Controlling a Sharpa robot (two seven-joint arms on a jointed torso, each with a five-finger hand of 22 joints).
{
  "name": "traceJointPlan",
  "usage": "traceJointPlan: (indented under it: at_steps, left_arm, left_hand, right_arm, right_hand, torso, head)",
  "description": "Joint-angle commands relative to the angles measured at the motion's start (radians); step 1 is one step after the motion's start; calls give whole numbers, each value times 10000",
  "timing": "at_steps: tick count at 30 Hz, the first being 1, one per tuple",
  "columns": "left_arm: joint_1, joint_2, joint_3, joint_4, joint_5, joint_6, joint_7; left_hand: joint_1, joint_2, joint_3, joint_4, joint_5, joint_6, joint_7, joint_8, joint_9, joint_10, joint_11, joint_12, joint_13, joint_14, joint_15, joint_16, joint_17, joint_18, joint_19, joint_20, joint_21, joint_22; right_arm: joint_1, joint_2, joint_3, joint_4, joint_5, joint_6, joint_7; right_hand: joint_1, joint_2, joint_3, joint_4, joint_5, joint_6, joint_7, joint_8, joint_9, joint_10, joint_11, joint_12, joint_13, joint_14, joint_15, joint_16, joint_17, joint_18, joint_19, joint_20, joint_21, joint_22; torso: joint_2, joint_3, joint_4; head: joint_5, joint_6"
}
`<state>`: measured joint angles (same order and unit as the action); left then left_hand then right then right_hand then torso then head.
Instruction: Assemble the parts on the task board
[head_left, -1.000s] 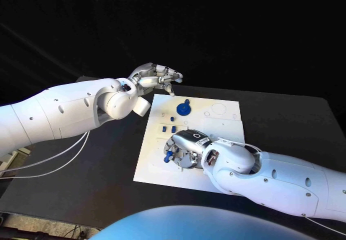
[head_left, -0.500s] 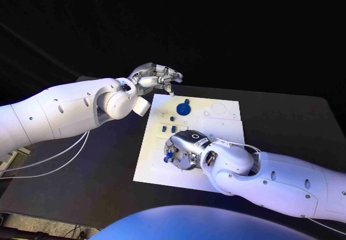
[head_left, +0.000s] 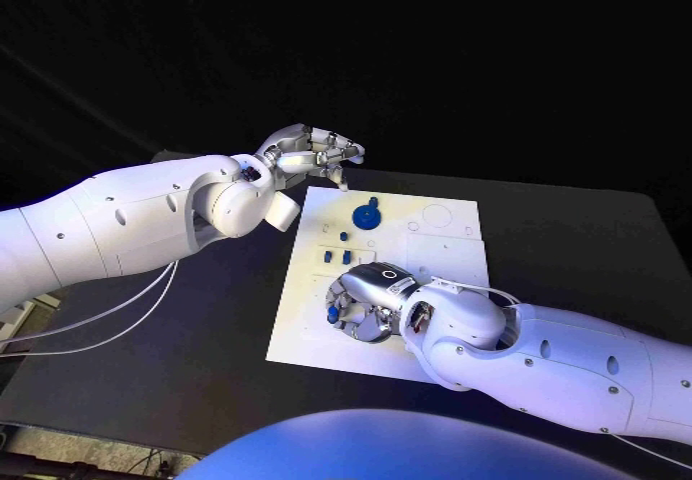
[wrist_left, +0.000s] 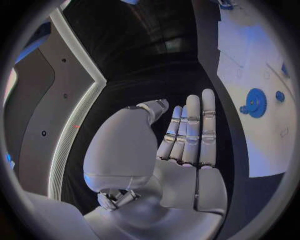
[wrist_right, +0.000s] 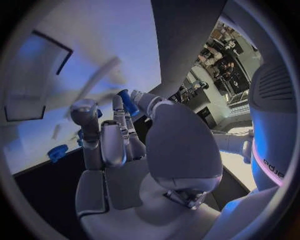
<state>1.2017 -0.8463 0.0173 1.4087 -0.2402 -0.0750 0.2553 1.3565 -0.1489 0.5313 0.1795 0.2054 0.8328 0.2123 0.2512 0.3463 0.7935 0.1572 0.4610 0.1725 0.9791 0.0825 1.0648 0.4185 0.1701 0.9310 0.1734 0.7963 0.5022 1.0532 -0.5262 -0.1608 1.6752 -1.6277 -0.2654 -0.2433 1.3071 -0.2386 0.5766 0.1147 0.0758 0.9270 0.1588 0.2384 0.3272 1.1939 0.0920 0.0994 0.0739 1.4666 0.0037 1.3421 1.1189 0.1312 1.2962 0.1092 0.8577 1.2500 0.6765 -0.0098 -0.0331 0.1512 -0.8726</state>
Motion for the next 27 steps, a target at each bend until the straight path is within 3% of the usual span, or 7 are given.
traceJointPlan:
  at_steps: [1, 8, 14, 19, 22, 26, 27]
  left_arm:
    - [3, 14, 5, 22, -13, 167, 54]
    - [3, 11, 5, 13, -13, 197, 34]
    - [3, -2, 4, -6, -13, 207, 26]
    - [2, -40, -16, -23, -4, 195, 31]
    - [-3, -80, -68, -22, 8, 172, 38]
    - [-48, -104, -115, -34, 19, 144, 53]
    - [-78, -115, -123, -34, 23, 138, 57]
  left_hand:
    - [-95, 31, 1, 38, 39, -87, 27, 61, 6, -50, 12, 53, -7, -64, 14, 4, -13, 135, 25, 18, -39, -8]
    - [-116, 34, -3, 56, 39, -96, 31, 64, 5, -62, 15, 64, -8, -66, 17, 6, -13, 134, 29, 21, -49, -15]
    - [-116, 34, -3, 56, 39, -96, 31, 64, 5, -62, 15, 64, -8, -66, 17, 6, -13, 134, 29, 21, -49, -15]
    - [-134, 32, -9, 70, 37, -104, 33, 66, 4, -73, 17, 71, -8, -69, 20, 7, -14, 133, 30, 23, -57, -21]
    - [-134, 32, -9, 70, 37, -104, 33, 66, 4, -73, 17, 71, -8, -69, 20, 7, -14, 133, 30, 23, -57, -21]
    - [-134, 32, -9, 70, 37, -104, 33, 66, 4, -73, 17, 71, -8, -69, 20, 7, -14, 133, 30, 23, -57, -21]
    - [-134, 32, -9, 70, 37, -104, 33, 66, 4, -73, 17, 71, -8, -69, 20, 7, -14, 133, 30, 23, -57, -21]
  right_arm:
    - [-7, -6, -2, 5, 95, -148, 102]
    - [-26, -159, 0, 183, 143, -751, 193]
    - [8, -766, 100, 802, 581, -2180, 696]
    - [500, -1927, 233, 1465, 2393, -2788, 1053]
    - [918, -2811, 258, 1686, 4059, -2480, 996]
    - [1236, -3981, 246, 1896, 5428, -1763, 896]
    - [1279, -4265, 230, 1954, 5636, -1560, 876]
  right_hand:
    - [-24, -69, -51, 7, -47, -49, 9, -51, -16, -56, 7, -51, 3, 82, 62, -59, -17, 17, -51, 4, -56, -7]
    - [-83, -183, -639, 54, -48, -1078, 24, -688, -299, -382, -55, 161, 45, 56, 21, -114, -111, 14, 20, -9, -52, 10]
    - [59, -64, -1006, 88, -30, -1313, -26, -869, -371, -244, -135, 520, 154, 85, -45, -83, -58, -36, 196, -64, 218, 142]
    - [186, 7, -1343, 146, -25, -1121, 24, -775, -339, 160, -94, 1064, 406, 124, -30, -27, 31, -83, 317, -81, 386, 239]
    - [69, 43, -1852, 369, -54, -779, 71, -41, -30, 697, -131, 1919, 944, 201, -31, 152, 301, -120, 443, -64, 634, 374]
    - [-212, 265, -3057, 1090, -41, -1137, -263, 1797, 779, 10, -529, 5920, 4297, 299, -262, 329, 405, -231, 856, -378, 1533, 868]
    - [-215, 436, -3053, 1183, -28, -1130, -255, 1956, 827, 111, -519, 6546, 4937, 329, -349, 403, 528, -307, 912, -323, 1687, 944]
  torso:
    - [4, 1, -7]
    - [16, 10, -9]
    - [-26, 12, -33]
    - [-53, 25, -54]
    - [-129, 12, -112]
    - [-237, -20, -167]
    - [-262, -24, -183]
  head:
    - [-1, 0]
    - [1, 0]
    - [-79, 49]
    - [-258, 152]
    - [-387, 160]
    - [-632, 297]
    - [-731, 326]
